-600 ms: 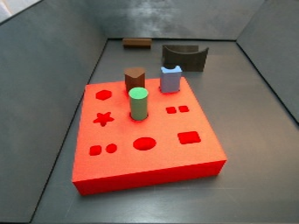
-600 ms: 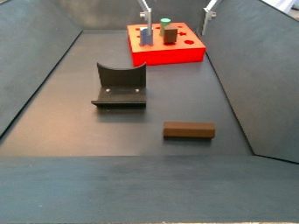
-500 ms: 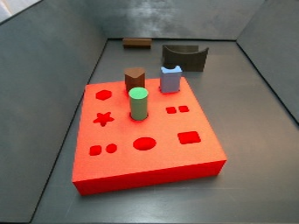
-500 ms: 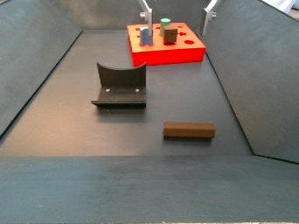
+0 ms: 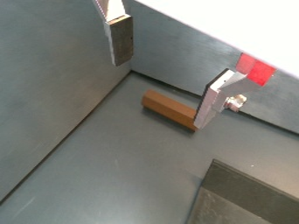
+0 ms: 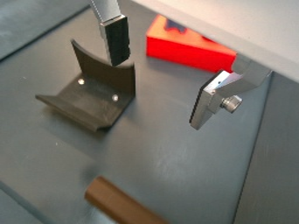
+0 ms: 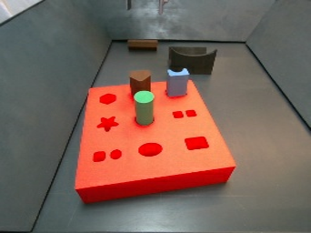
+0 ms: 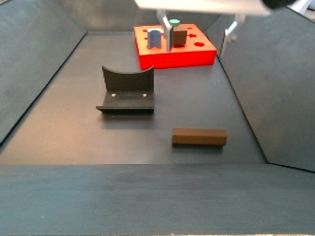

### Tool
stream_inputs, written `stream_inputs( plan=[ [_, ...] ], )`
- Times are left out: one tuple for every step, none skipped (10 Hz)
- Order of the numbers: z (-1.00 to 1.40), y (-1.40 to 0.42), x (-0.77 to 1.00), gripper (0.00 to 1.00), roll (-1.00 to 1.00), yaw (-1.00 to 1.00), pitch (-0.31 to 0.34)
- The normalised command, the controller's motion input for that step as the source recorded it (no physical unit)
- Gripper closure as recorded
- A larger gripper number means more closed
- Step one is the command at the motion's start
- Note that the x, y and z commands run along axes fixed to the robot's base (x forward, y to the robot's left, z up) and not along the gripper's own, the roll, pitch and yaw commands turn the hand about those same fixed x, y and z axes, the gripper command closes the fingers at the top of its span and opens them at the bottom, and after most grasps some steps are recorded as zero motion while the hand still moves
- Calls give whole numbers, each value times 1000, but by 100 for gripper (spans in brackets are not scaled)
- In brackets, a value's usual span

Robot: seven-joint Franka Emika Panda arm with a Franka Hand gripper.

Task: Pick up the hexagon object. Move up. Place the hexagon object on the fixture. Regrasp the hexagon object. Move to above the board. Insert the hexagon object.
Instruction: Pick up the hexagon object.

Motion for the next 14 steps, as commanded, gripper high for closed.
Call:
stream_inputs(
  plan=[
    [-434,583,63,0,0,-403,61],
    [-414,271,237,0,13,-731,76],
    [-406,183,91,0,23,-829,74],
    [-414,97,0,0,39,-900,80],
    [-349,0,-37,0,19,-1000,41],
    [-320,0,-29,0,9,-1000,21],
    [-274,0,0,0,0,-1000,0],
    [-254,60,46,0,0,-946,0],
    [-297,246,223,0,1,-737,73],
    [-37,-6,0,0,0,0,0],
    [-440,354,483,0,0,-583,86],
    [-540,251,357,0,0,-751,9],
    [-560,234,340,0,0,-780,0],
    [-889,0,169,0,9,-971,0]
  ],
)
